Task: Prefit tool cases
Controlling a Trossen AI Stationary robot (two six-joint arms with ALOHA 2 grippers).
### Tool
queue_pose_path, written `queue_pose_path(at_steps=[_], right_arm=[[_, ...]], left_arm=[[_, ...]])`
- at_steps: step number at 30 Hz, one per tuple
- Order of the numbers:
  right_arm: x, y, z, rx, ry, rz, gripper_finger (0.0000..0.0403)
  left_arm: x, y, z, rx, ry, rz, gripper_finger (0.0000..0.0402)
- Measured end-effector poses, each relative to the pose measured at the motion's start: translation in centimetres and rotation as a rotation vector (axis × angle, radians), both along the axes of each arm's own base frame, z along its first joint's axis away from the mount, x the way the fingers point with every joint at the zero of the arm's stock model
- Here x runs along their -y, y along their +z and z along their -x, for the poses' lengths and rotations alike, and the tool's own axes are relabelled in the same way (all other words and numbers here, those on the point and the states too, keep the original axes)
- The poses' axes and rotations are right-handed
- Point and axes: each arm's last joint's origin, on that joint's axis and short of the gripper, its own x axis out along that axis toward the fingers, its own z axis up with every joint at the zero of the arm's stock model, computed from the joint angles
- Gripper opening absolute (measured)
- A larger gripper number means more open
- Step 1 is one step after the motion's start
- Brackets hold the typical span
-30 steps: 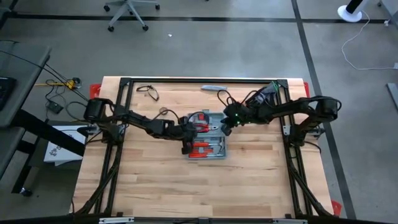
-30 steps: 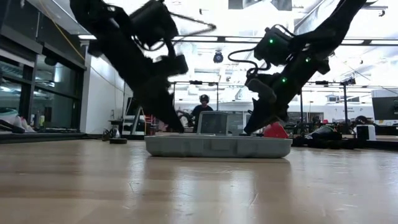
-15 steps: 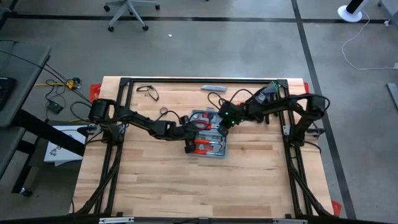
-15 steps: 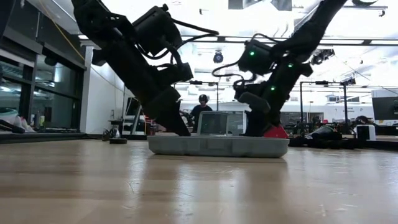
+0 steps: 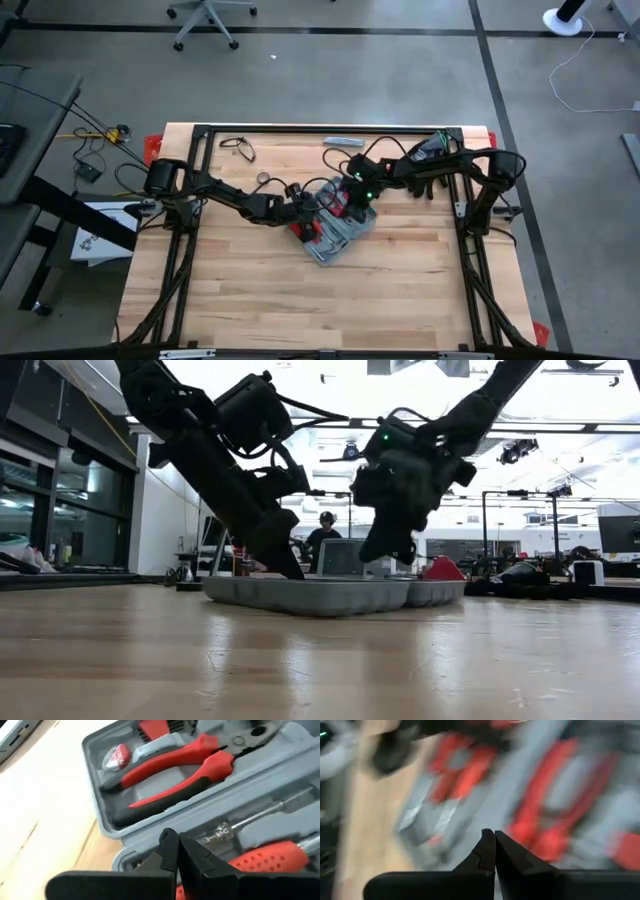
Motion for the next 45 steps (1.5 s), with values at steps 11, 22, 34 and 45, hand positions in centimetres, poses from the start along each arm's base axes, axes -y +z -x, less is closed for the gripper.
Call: queue_pose_path(at_steps=[11,22,34,45], right_arm=[[-1.9,-1.2,1.1,-0.113,-0.136,0.165,0.0],[-5.4,-0.5,4.3,-0.167,-0.271,0.277,0.0],[-5.3,-2.5,5.2,-0.203,-0.323,0.217,0.0],[-4.9,-2.5,5.3,-0.205,-0.303,0.15,0.0]], left_arm=[[1.4,0.2,-0.1,0.016,-0.056,-0.036,0.0],[2.9,1.4,-1.0,0.092,-0.114,-0.048,0.0],[3.3,-0.7,-1.8,0.109,-0.172,0.129,0.0],[3.3,-2.5,-2.3,0.131,-0.116,0.16,0.0]])
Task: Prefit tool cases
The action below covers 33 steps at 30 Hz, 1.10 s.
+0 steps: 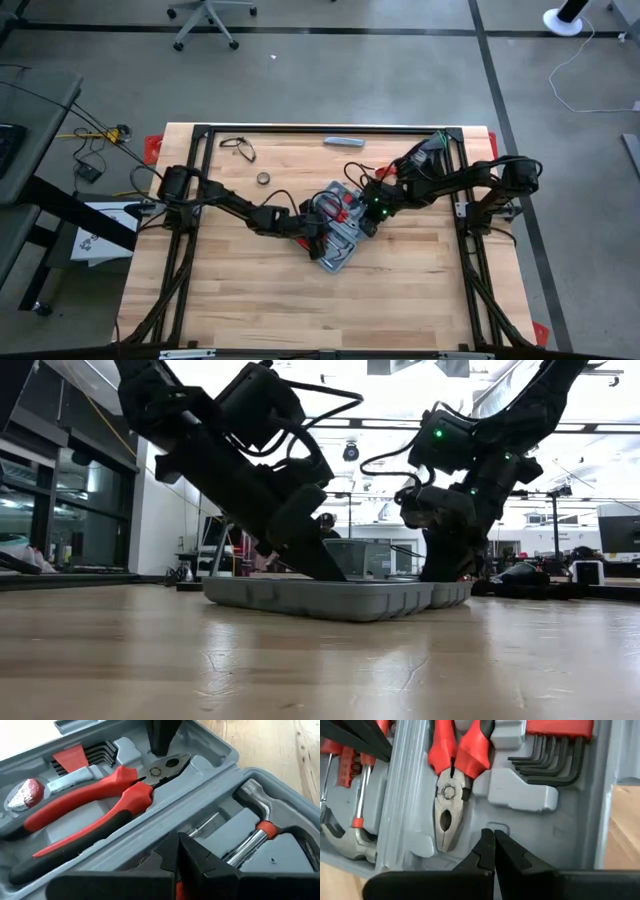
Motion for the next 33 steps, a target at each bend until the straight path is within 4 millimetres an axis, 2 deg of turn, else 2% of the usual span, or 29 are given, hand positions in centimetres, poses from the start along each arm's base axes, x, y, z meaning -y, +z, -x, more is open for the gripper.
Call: queue_pose_path(at_steps=[18,33], right_arm=[[-0.3,0.3,-0.6,0.079,0.027,-0.108,0.0],[-0.3,0.7,-1.1,0.156,0.034,-0.126,0.0]], left_arm=[[0.0,0.1,-0.2,0.042,0.034,0.007,0.0],[-0.1,0.1,-0.1,0.045,0.059,-0.014,0.0]])
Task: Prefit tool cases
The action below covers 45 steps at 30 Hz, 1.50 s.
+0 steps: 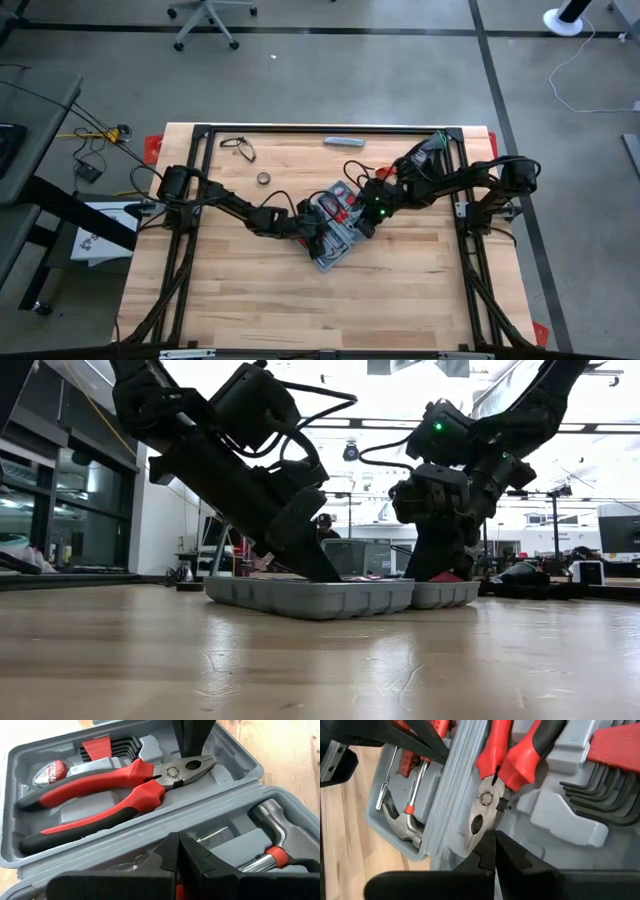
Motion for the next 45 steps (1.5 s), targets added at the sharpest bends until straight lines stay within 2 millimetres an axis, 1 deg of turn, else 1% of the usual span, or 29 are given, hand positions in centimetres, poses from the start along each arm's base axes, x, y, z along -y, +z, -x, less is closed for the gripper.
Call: queue_pose_path(at_steps=[7,8,10,11,12,14,17,18,21,24,27,31,34,39,42,45], right_arm=[[0.0,0.3,-0.2,0.034,0.013,-0.012,0.0],[0.0,0.7,-0.5,0.078,0.028,-0.023,0.0],[0.0,2.3,-1.8,0.243,0.05,-0.015,0.0],[-0.1,2.7,-2.1,0.283,0.055,-0.011,0.0],[0.0,3.0,-2.1,0.313,0.057,-0.014,0.0],[0.1,2.8,-2.2,0.329,0.053,-0.024,0.0],[0.3,3.3,-2.3,0.358,0.052,-0.021,0.0],[0.4,3.3,-2.4,0.359,0.055,-0.018,0.0],[0.5,2.5,-2.0,0.291,0.038,-0.001,0.0],[0.5,2.5,-1.9,0.284,0.033,0.02,0.0],[0.6,2.1,-1.8,0.246,0.025,0.044,0.0],[0.7,1.7,-1.5,0.188,-0.02,0.09,0.0],[0.8,1.5,-1.2,0.153,-0.032,0.126,0.0],[0.9,1.7,-1.1,0.159,-0.04,0.144,0.0],[0.9,2.3,-0.8,0.155,-0.047,0.177,0.0],[0.9,2.9,-0.2,0.125,-0.064,0.204,0.0]], left_arm=[[0.0,0.0,0.0,0.0,0.004,-0.004,0.0],[0.0,0.0,0.0,-0.001,0.006,-0.006,0.0],[-0.1,0.1,-0.1,0.015,0.012,-0.008,0.0],[-0.2,0.1,-0.3,0.032,0.02,-0.006,0.0],[-0.2,0.0,-0.3,0.018,0.015,-0.009,0.0],[-0.1,-0.1,-0.3,0.029,0.019,-0.01,0.0],[-0.1,-0.9,-0.4,0.027,0.023,-0.009,0.0],[-0.1,-1.1,-0.5,0.03,0.019,0.003,0.0],[0.0,-1.6,-0.6,0.037,0.018,0.024,0.0],[0.0,-1.5,-0.7,0.038,0.008,0.019,0.0],[0.1,-1.4,-0.7,0.05,-0.021,-0.004,0.0],[0.2,-1.2,-1.0,0.09,-0.053,0.01,0.0],[0.3,-1.1,-1.0,0.086,-0.081,-0.01,0.0],[0.7,-1.1,-1.0,0.076,-0.155,-0.038,0.0],[1.1,-0.5,-0.9,0.075,-0.213,-0.079,0.0],[1.4,0.7,-0.6,0.06,-0.278,-0.16,0.0]])
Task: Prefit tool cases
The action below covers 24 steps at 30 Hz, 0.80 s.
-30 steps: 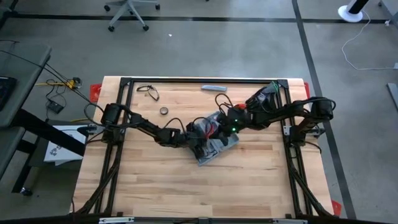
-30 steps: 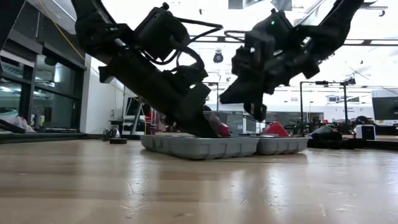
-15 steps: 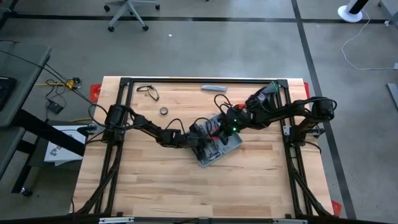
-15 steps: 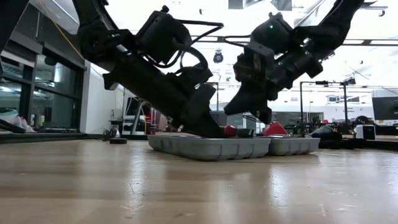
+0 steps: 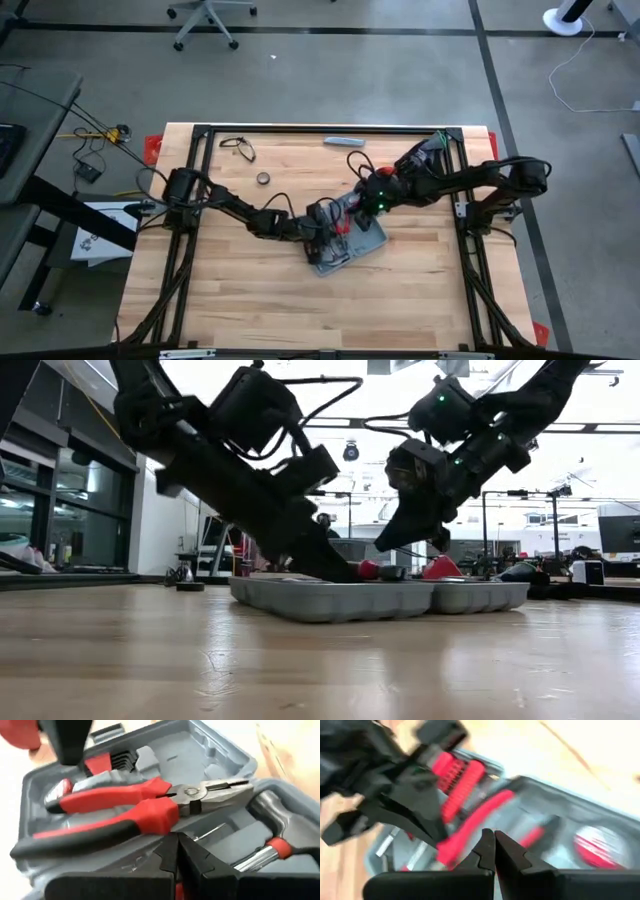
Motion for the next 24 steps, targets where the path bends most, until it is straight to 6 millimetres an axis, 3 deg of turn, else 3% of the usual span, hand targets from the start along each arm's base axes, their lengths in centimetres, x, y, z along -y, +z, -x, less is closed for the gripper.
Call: queue_pose_path(at_steps=[6,12,16,24], right_arm=[[-0.6,0.2,1.1,-0.097,-0.034,0.045,0.0],[-1.7,-0.8,0.9,-0.142,-0.03,0.048,0.0],[-1.9,-1.5,0.6,-0.15,-0.027,0.042,0.0],[-1.9,-2.3,-0.1,-0.129,-0.03,0.041,0.0]], left_arm=[[0.4,3.4,0.3,0.047,-0.111,-0.195,0.0],[0.0,3.2,0.7,-0.046,-0.182,-0.425,0.002],[-0.4,2.5,1.1,-0.159,-0.234,-0.593,0.0057],[-1.3,2.9,0.8,-0.207,-0.246,-0.763,0.016]])
